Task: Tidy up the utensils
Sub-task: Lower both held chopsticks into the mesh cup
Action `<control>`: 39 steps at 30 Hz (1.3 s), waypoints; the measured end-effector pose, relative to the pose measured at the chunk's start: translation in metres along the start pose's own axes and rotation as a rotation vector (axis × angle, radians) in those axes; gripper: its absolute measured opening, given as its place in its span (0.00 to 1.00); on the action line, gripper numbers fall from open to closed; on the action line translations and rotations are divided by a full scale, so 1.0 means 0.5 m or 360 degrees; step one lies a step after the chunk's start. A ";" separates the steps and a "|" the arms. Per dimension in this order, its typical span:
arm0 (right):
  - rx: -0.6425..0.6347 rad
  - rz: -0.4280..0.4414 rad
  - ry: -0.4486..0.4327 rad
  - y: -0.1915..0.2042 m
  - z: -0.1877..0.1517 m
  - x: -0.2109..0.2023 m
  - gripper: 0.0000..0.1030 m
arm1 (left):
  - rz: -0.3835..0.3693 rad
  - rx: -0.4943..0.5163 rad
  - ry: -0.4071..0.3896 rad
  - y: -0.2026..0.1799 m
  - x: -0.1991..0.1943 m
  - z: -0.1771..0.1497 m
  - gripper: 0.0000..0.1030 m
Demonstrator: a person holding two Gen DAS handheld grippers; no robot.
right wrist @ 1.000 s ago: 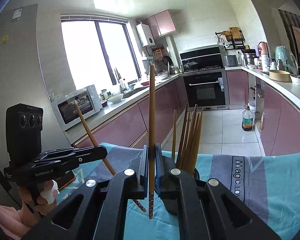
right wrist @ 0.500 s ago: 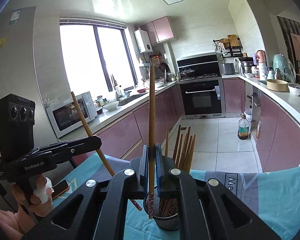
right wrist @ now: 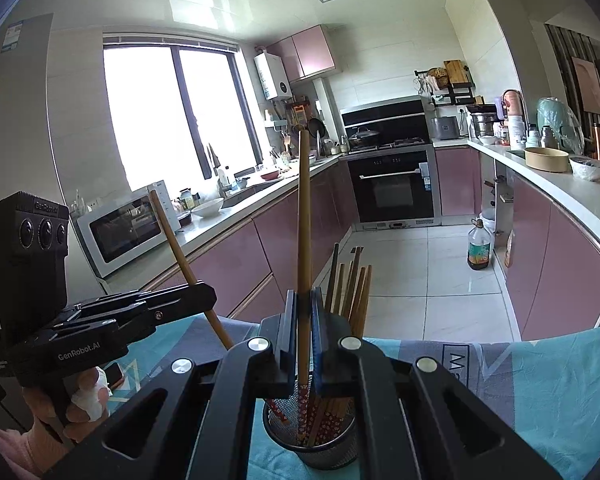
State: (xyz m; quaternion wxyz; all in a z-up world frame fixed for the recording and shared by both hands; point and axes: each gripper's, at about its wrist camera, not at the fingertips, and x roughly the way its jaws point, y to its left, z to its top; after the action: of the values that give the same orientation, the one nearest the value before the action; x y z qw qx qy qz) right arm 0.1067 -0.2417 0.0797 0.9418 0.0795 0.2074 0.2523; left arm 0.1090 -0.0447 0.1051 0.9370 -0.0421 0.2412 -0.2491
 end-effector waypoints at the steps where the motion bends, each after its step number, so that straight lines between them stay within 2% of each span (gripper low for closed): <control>1: 0.0003 0.0000 0.0007 0.000 -0.003 0.003 0.05 | 0.0001 -0.0001 0.0010 -0.002 0.004 -0.001 0.07; 11: 0.0005 -0.0021 0.0067 0.000 -0.019 0.027 0.05 | 0.0010 -0.0005 0.0092 -0.009 0.017 -0.024 0.07; 39: 0.0028 -0.0048 0.0164 -0.003 -0.045 0.055 0.05 | 0.0030 0.0007 0.0206 -0.014 0.063 -0.004 0.07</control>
State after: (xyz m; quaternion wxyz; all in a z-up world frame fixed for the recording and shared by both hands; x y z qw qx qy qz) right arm 0.1193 -0.2278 0.0492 0.9329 0.0714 0.2590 0.2400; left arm 0.1288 -0.0659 0.0911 0.9218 -0.0215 0.3012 -0.2431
